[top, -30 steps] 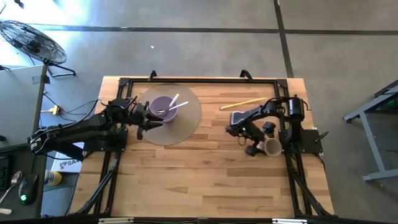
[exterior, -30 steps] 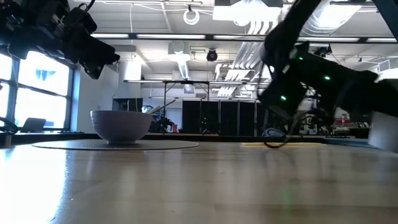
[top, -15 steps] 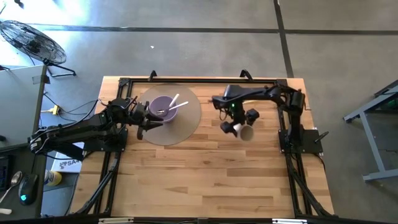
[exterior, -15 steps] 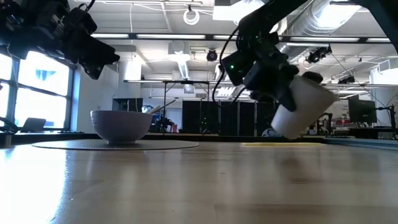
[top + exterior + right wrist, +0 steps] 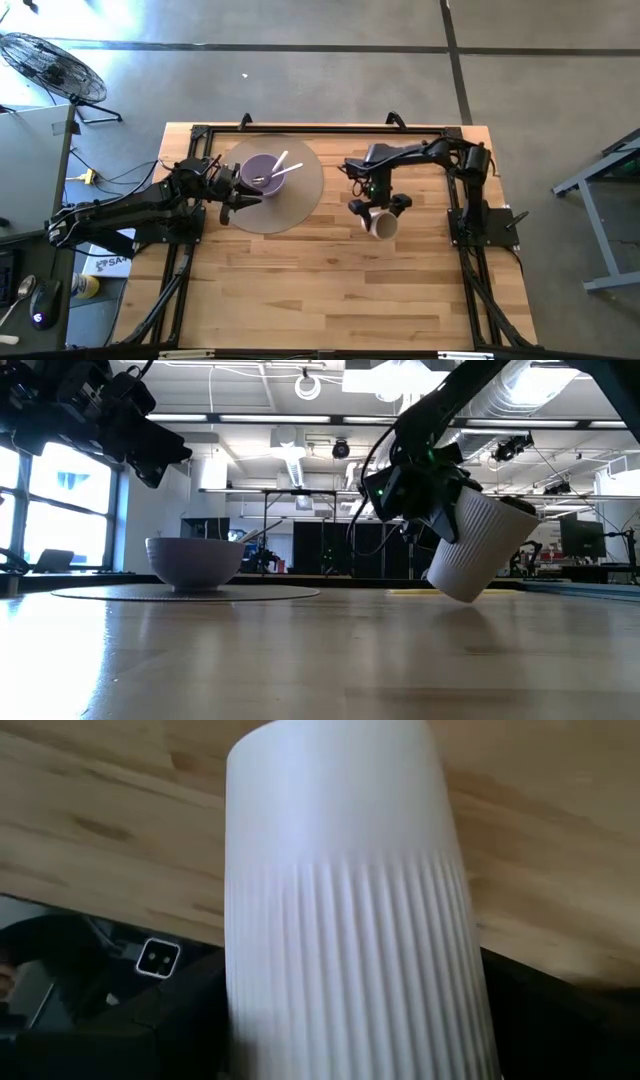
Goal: Pick & Place Utensil
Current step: Put the white cup on the brown mat to the top right of the violet bowl
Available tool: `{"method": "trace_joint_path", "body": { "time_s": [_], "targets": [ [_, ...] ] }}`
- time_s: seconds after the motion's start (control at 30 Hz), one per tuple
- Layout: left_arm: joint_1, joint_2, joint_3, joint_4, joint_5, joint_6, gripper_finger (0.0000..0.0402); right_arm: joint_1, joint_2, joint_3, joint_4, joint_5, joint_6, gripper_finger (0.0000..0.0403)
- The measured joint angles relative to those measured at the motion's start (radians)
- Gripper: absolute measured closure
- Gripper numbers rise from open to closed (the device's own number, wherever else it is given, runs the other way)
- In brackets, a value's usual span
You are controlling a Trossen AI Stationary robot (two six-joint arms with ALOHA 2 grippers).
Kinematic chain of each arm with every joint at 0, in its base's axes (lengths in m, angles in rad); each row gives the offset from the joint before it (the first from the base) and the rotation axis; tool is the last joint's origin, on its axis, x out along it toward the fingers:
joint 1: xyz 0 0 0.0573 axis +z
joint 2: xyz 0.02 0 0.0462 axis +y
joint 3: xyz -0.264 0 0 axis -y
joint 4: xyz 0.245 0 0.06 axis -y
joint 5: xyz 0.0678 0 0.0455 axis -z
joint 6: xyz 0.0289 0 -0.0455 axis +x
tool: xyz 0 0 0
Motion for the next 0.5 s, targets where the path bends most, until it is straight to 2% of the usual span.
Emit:
{"method": "trace_joint_path", "body": {
  "time_s": [0.17,0.5],
  "targets": [
    [0.0,0.0,0.0,0.0,-0.001,0.0,0.0296,0.003,0.0,-0.029,0.05,-0.027,0.018,0.005],
    [0.0,0.0,0.0,0.0,-0.005,0.0,0.0296,0.002,0.0,-0.027,0.07,0.014,0.017,0.0034]
  ]
}}
